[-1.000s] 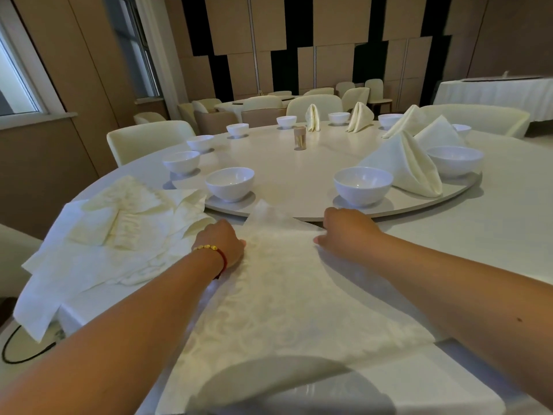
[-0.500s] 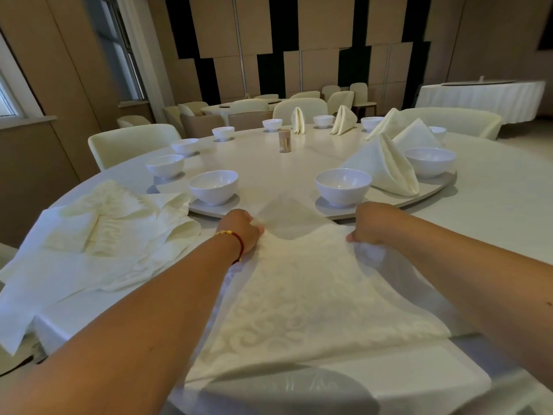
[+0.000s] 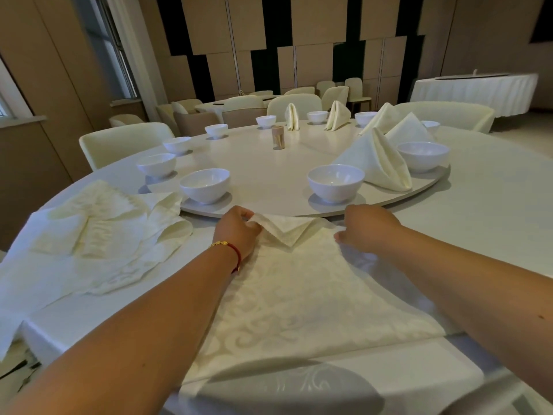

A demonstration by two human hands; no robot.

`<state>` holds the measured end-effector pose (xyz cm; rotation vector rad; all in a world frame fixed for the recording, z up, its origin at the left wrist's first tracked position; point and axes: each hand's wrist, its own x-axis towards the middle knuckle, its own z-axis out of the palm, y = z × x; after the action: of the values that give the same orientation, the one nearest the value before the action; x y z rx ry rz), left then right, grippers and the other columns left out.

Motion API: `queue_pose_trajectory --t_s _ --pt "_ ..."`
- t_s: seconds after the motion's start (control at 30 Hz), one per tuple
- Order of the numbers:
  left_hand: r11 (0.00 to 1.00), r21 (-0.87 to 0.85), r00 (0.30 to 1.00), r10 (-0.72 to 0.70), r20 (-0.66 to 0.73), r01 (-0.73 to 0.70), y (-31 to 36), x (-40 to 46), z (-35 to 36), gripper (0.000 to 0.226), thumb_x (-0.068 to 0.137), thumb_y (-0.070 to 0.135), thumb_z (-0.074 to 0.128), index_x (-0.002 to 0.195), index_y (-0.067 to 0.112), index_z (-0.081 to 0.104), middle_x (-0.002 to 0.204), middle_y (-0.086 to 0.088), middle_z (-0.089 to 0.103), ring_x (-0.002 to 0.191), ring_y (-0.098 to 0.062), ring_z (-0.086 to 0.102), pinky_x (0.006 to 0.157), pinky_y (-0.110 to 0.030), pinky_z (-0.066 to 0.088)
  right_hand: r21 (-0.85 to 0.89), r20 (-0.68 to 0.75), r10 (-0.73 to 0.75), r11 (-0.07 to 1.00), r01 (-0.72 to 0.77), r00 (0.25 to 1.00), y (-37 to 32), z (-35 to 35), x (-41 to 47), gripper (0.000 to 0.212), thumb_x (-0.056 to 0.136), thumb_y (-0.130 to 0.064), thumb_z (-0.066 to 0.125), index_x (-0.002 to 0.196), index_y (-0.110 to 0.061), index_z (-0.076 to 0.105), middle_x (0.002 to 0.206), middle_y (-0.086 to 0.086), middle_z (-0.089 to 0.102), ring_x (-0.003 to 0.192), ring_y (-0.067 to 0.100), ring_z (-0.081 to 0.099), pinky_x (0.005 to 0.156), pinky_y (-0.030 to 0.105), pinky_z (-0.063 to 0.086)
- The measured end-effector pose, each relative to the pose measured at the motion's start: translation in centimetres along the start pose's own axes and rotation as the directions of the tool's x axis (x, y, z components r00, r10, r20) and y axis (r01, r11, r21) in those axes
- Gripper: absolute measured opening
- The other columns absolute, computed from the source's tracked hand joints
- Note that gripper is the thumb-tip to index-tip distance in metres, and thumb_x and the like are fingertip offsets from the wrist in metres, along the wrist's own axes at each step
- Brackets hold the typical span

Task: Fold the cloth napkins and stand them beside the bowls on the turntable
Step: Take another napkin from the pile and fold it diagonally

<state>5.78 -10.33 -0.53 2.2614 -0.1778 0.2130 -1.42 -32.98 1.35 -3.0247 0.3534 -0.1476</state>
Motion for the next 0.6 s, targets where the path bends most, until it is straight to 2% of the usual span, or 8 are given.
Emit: queue_pose_trajectory --t_s 0.07,0.13,0.23,0.33,0.47,0.6 --pt "0.999 -0.045 0.999 -0.027 0.031 0.029 0.0 0.6 -0.2 0.015 0.089 0.028 0.057 0.082 0.015 0.061 0.071 0.001 0.059 0.067 -0.019 0.054 0.058 -0.024 0.042 0.041 -0.066 -0.039 0.998 0.042 0.997 -0.5 0.0 -0.1 0.03 0.09 -0.047 0.058 0.088 -0.018 0.05 0.073 -0.004 0.048 0.083 0.022 0.055 0.065 0.03 0.041" --pt "0.998 -0.023 0.997 -0.056 0.048 0.057 0.2 1.1 -0.5 0.034 0.09 0.034 0.057 0.064 0.014 0.049 0.058 -0.003 0.046 0.057 -0.021 0.044 0.057 -0.027 0.04 0.123 -0.122 -0.085 0.987 0.1 0.989 -1.1 -0.1 -0.2 0.027 0.09 -0.044 0.059 0.083 -0.021 0.049 0.073 -0.005 0.049 0.085 0.023 0.055 0.065 0.03 0.041" --pt "0.997 0.021 0.996 -0.078 0.036 0.077 0.8 1.8 -1.1 0.049 0.091 0.039 0.058 0.054 0.016 0.035 0.052 -0.002 0.033 0.052 -0.02 0.033 0.056 -0.028 0.033 0.228 -0.177 -0.117 0.961 0.156 0.977 -1.9 -0.7 -0.5 0.03 0.091 -0.038 0.06 0.072 -0.027 0.04 0.066 -0.012 0.043 0.082 0.02 0.052 0.066 0.027 0.036" --pt "0.996 0.028 0.996 -0.084 0.033 0.083 1.2 2.4 -1.1 0.05 0.09 0.038 0.059 0.053 0.015 0.035 0.052 -0.003 0.034 0.054 -0.022 0.034 0.061 -0.029 0.036 0.281 -0.19 -0.108 0.946 0.16 0.976 -2.3 -0.9 -0.5 0.034 0.092 -0.036 0.061 0.066 -0.027 0.041 0.064 -0.019 0.039 0.079 0.015 0.049 0.066 0.025 0.033" --pt "0.996 0.069 0.998 -0.055 0.013 0.054 1.2 2.7 -0.7 0.036 0.09 0.036 0.06 0.066 0.011 0.056 0.065 -0.006 0.054 0.068 -0.025 0.052 0.071 -0.032 0.045 0.297 -0.223 -0.104 0.94 0.169 0.969 -2.6 -0.7 -0.3 0.027 0.089 -0.038 0.063 0.071 -0.023 0.051 0.071 -0.005 0.059 0.077 0.018 0.056 0.064 0.026 0.037" --pt "0.995 0.092 0.999 -0.034 -0.016 0.035 1.5 3.0 -0.3 0.028 0.089 0.035 0.063 0.07 0.015 0.059 0.073 -0.004 0.063 0.077 -0.024 0.06 0.072 -0.031 0.048 0.321 -0.212 -0.125 0.928 0.19 0.969 -3.1 -1.4 -1.5 0.023 0.089 -0.041 0.062 0.081 -0.02 0.055 0.076 -0.001 0.061 0.077 0.017 0.057 0.061 0.026 0.039"
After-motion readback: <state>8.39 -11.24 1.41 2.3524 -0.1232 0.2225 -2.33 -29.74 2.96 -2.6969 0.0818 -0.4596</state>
